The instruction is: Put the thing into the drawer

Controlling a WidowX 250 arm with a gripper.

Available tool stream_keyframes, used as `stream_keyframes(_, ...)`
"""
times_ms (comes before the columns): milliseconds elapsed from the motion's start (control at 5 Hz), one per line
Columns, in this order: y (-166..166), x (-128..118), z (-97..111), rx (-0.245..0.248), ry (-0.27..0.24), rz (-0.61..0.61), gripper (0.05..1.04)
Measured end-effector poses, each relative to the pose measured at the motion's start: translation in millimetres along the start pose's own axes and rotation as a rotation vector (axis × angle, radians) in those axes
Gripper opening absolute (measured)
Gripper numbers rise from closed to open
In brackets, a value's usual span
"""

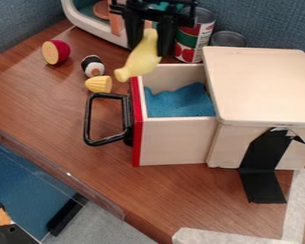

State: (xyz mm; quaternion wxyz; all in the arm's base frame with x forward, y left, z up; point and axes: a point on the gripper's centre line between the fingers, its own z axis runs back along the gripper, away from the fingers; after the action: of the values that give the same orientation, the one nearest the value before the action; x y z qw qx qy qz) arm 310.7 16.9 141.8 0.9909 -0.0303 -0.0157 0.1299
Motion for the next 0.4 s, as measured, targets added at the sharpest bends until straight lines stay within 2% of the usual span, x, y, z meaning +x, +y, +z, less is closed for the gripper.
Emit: stream_keyframes(400,-26,-4,-7,-0.023,0.016,-0.017,0.477)
